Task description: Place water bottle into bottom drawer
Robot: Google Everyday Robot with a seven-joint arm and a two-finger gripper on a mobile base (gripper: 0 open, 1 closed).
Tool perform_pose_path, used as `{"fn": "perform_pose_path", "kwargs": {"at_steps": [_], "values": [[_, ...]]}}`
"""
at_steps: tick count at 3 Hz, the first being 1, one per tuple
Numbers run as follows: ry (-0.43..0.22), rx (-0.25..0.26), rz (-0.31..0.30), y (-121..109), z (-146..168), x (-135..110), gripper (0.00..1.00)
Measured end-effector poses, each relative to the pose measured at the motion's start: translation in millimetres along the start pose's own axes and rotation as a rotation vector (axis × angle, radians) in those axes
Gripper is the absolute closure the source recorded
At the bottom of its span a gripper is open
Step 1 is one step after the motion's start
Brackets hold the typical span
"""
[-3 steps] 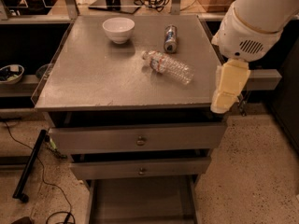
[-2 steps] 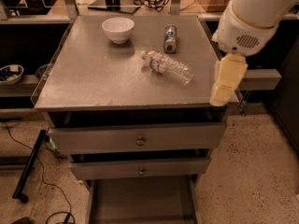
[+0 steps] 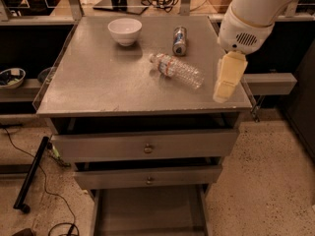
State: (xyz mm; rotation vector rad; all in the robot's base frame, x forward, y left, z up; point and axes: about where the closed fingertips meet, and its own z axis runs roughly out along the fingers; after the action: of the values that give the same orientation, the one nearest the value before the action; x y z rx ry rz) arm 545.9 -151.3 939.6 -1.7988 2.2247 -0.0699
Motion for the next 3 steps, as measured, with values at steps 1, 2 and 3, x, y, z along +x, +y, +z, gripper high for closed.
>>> {"fn": "perform_pose_path", "kwargs": {"at_steps": [1, 2, 3], "values": [[-0.004, 0.002, -0.012, -3.2, 4.4, -5.3, 0.00], [-0.003, 0.004, -0.040, -14.3, 13.0, -20.9, 0.00], [0.006, -0.029, -0.102, -49.4, 42.5, -64.9, 0.00]]}}
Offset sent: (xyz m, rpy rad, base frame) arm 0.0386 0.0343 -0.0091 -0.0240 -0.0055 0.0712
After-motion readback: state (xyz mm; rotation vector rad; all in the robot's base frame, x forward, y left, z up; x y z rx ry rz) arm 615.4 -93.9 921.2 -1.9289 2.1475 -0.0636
